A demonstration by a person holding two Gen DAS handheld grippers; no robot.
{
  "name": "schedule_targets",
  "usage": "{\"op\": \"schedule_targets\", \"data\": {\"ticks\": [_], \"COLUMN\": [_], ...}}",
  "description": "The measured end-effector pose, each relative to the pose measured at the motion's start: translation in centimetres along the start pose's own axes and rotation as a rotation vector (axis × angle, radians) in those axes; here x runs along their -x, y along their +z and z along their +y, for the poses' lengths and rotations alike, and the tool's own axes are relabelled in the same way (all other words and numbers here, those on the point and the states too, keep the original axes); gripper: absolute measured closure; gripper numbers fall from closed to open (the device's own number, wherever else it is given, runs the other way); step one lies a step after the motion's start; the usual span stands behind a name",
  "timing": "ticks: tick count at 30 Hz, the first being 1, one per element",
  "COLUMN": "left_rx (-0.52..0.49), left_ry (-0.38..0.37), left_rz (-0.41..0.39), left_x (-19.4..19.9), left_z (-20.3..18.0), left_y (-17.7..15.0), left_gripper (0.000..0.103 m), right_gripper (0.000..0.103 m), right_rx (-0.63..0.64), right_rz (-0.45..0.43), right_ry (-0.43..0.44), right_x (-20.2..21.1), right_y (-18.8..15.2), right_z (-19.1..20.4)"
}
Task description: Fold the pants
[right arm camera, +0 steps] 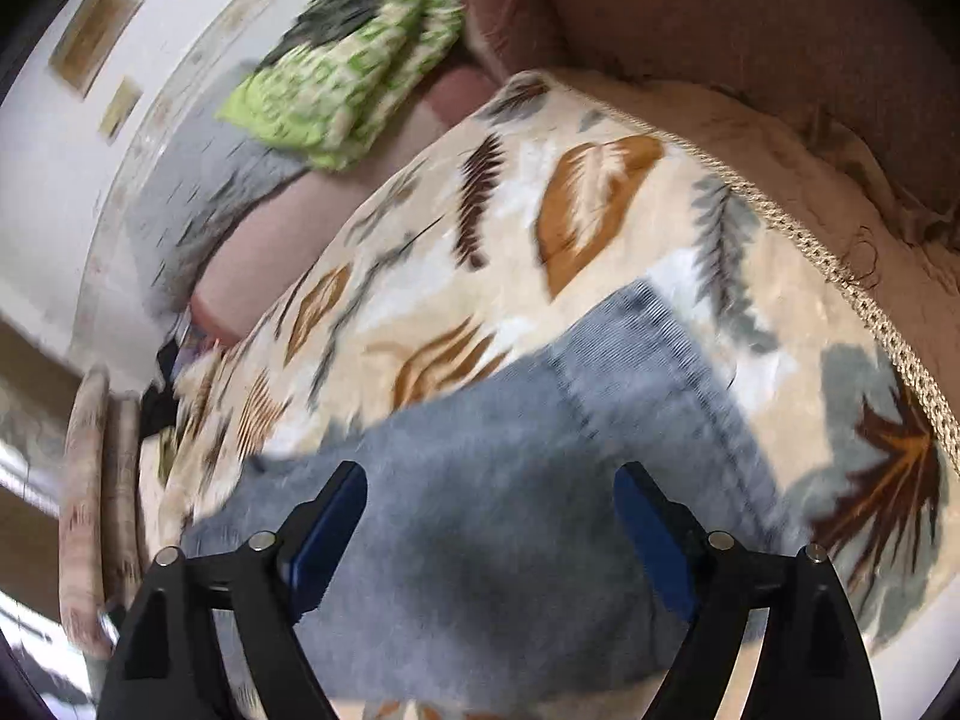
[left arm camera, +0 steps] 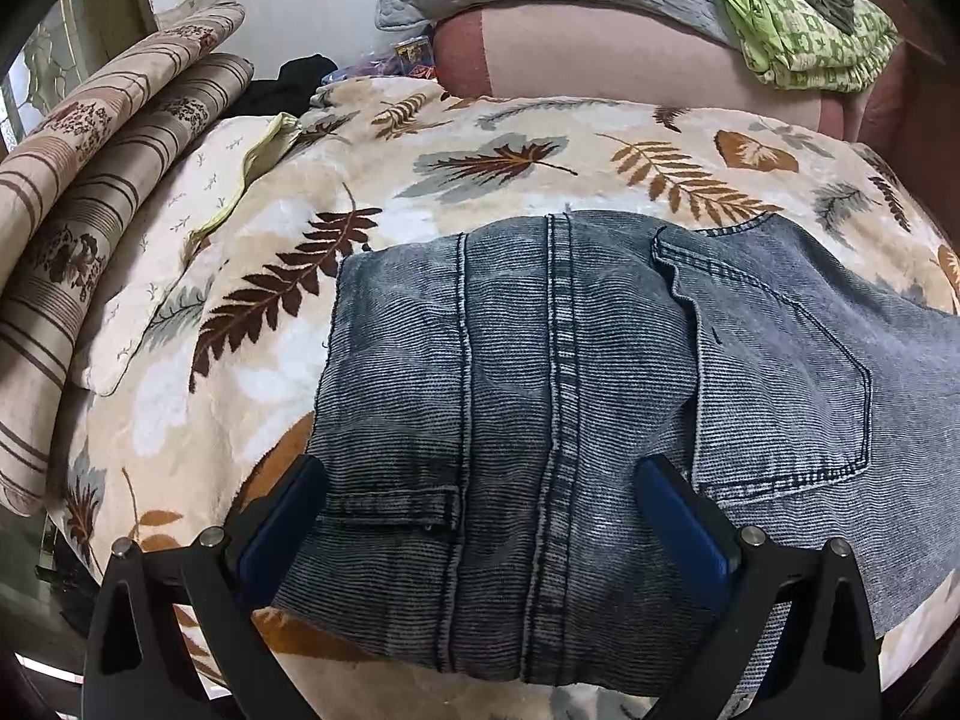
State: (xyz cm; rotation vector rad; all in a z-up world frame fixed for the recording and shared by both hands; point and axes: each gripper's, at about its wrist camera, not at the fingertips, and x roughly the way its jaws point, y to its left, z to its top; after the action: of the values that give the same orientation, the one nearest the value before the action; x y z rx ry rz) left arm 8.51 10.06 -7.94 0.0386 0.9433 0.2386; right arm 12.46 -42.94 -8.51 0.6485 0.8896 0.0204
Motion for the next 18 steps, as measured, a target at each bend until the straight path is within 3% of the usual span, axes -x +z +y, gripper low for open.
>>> {"op": "schedule_targets", "data": {"ticks": [1, 2, 5, 9, 13, 18], "left_rx": [0.002, 0.002, -0.013, 0.002, 0.034, 0.050], "left_ry": [-0.001, 0.000, 0.003, -0.003, -0.032, -0.133], "left_rz": [0.001, 0.002, 0.000, -0.011, -0.070, -0.099], "left_x": [0.0, 0.0, 0.2, 0.9, 2.8, 4.7], "left_z": [0.0, 0.0, 0.0, 0.0, -0.3, -3.2], "left_y": [0.0, 0.1, 0.2, 0.5, 1.1, 2.3], "left_gripper": [0.000, 0.000, 0.000, 0.000, 0.000, 0.000], "right_gripper": [0.014, 0.013, 0.013, 0.013, 0.013, 0.013], "right_rx": [-0.018, -0.060, -0.067, -0.056, -0.197, -0.346], "right_rz": [0.043, 0.045, 0.059, -0.001, -0.056, -0.015], "right_ry": [-0.031, 0.000, 0.019, 0.091, 0.159, 0.176], "right_x": [-2.0, -2.8, -1.1, 3.4, 7.5, 8.8], "right_y": [0.5, 0.8, 1.6, 0.7, -2.4, -6.4], "right_z": [-0.9, -2.0, -0.3, 0.2, -3.4, -8.2]}}
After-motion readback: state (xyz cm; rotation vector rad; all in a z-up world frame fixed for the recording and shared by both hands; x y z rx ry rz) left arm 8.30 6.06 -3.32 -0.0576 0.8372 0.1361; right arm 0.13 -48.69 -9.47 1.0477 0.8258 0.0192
